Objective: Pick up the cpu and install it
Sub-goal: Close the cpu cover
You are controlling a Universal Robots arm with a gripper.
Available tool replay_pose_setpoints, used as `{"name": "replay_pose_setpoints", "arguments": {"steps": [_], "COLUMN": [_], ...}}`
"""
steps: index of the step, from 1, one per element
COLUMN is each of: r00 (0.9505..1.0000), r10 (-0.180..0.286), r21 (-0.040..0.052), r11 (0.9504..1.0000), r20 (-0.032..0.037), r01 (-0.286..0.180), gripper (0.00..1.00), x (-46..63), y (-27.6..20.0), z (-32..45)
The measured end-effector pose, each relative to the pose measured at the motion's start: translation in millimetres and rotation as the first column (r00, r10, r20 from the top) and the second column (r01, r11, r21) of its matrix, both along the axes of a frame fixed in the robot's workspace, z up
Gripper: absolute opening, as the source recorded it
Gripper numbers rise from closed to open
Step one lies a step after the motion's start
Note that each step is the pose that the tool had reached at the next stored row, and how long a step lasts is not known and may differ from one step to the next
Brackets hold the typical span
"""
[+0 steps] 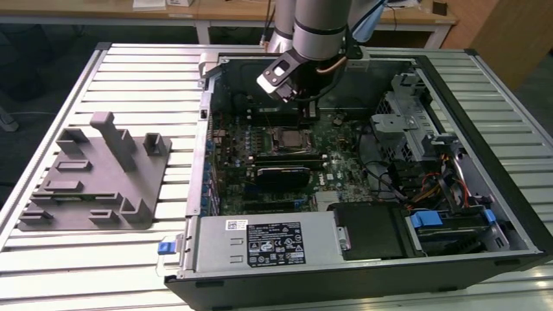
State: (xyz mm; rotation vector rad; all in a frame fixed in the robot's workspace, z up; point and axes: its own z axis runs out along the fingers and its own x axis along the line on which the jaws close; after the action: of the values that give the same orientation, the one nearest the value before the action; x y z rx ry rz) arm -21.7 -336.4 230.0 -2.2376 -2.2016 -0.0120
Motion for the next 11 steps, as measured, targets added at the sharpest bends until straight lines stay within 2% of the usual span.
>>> {"name": "replay_pose_setpoints", "arguments": {"steps": [4,11], "r00": [1.0000,1.0000], "r10": [0.000,-0.001], "r21": [0.0005,0.0006], "r11": [1.0000,1.0000], "r20": [-0.0001,0.0001], "r01": [0.000,0.001], "gripper": [0.11,0.11], "x": [-3.2,-6.1], "y": [-3.0,-5.2], "z": [-1.2,-3.4]}}
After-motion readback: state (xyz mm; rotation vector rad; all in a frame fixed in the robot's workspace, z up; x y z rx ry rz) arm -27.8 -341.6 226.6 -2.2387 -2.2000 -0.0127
